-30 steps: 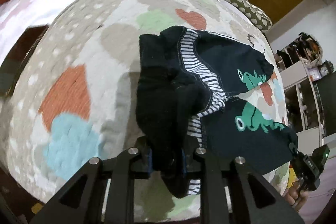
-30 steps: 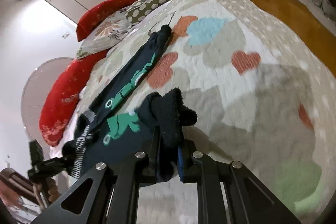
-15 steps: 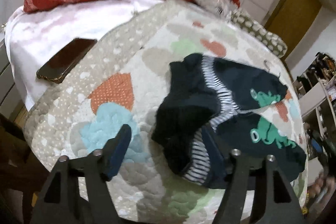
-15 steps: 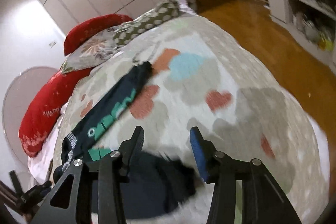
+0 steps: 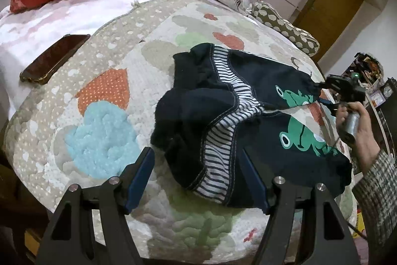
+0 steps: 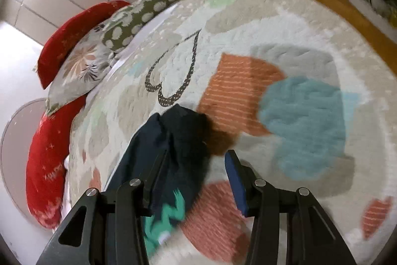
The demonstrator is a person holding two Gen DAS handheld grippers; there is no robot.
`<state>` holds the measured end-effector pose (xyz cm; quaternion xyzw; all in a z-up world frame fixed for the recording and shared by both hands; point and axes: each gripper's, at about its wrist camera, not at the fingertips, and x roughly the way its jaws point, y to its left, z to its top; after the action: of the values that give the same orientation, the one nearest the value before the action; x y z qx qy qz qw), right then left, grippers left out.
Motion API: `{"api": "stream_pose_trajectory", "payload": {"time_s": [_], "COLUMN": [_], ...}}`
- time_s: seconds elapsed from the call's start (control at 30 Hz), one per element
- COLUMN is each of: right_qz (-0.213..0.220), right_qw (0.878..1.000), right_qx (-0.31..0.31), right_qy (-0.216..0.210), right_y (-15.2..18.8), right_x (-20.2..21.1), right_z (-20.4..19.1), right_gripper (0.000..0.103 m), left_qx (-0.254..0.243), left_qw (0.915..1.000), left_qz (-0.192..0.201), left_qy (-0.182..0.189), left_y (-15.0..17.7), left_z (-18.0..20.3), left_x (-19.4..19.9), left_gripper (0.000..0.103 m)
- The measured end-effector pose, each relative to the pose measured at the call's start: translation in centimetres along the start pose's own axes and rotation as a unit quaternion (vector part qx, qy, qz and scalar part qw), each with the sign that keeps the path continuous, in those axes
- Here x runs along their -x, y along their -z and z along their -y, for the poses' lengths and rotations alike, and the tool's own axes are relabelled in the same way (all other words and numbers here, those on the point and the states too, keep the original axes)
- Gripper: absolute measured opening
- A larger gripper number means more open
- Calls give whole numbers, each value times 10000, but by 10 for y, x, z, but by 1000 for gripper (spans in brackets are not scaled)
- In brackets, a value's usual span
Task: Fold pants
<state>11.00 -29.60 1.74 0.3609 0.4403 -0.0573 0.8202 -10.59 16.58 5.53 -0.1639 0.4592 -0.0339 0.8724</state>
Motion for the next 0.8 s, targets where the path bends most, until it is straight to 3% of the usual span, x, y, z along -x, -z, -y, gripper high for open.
{"api": "stream_pose_trajectory", "payload": {"time_s": [0.07, 0.1, 0.13, 0.17, 0.4, 0.7, 0.8], "right_qz": [61, 86, 107, 123, 572, 437, 585], "right_qw": [10000, 9999, 9997, 9994, 9968, 9982, 9975], "right_qx": [26, 61, 131, 163, 487, 393, 324], "right_qy": [25, -51, -196, -266, -279, -132, 217], "right_y": [0, 0, 1, 2, 25, 69, 81], "right_x": [-10, -11, -9, -7, 59, 95, 101], "right_z": [-7, -8, -11, -11, 9, 74, 92], "right_gripper": [51, 43, 14, 8, 8, 8, 19], "left_qx": [39, 53, 77, 104, 80, 38, 27], "left_qw": [10000, 10000, 10000, 9999, 9999, 10000, 9999], "left_qz": [-19, -18, -15, -14, -48, 86, 101], "left_qy": [-12, -17, -27, -42, 62, 6, -76], "left_y": [0, 1, 1, 1, 5, 3, 2], "left_z": [-4, -4, -6, -7, 0, 11, 12], "left_x": [0, 1, 2, 2, 6, 31, 39], "left_gripper": [70, 70, 70, 70, 70, 70, 70]}}
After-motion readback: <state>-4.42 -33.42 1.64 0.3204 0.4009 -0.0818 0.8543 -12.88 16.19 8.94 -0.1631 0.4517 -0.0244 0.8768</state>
